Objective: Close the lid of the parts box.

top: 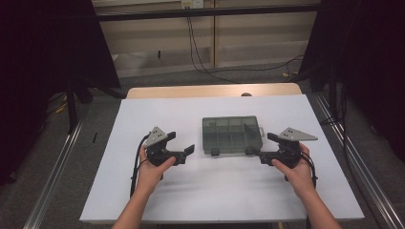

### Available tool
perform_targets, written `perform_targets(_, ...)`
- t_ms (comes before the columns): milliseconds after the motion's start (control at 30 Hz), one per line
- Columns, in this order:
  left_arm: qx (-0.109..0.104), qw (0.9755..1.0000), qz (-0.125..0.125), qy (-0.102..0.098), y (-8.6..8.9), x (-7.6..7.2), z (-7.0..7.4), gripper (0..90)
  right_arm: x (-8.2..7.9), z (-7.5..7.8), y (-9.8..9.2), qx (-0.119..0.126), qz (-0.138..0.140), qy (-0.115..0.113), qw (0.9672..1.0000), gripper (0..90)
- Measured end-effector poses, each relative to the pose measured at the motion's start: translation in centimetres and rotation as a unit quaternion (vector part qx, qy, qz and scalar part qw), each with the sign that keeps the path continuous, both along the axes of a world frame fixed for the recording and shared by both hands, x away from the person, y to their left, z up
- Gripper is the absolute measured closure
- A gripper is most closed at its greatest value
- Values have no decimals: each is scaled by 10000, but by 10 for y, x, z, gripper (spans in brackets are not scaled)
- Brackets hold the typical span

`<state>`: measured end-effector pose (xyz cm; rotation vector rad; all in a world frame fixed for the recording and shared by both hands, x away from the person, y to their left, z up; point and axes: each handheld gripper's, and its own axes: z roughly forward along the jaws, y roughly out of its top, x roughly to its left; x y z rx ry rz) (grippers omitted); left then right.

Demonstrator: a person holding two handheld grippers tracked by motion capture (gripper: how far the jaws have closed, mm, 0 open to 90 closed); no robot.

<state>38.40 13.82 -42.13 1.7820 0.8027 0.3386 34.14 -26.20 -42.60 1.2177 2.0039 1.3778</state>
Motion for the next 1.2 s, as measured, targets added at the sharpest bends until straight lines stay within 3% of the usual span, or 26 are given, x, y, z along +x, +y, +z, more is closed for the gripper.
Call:
perform_targets(767, -85, 9992, 253, -283, 53, -22, 1, 61, -14, -1, -5, -49, -21, -212, 9998, 96)
perform_targets(933, -87, 9990, 327, -297, 60, -25, 1, 57, -17, -2, -8, 47, -60, -217, 9997, 90)
perform_targets(1200, -114, 9984, 437, -331, 75, -31, 0, 57, -24, -4, -11, -8, -100, -305, 9995, 70)
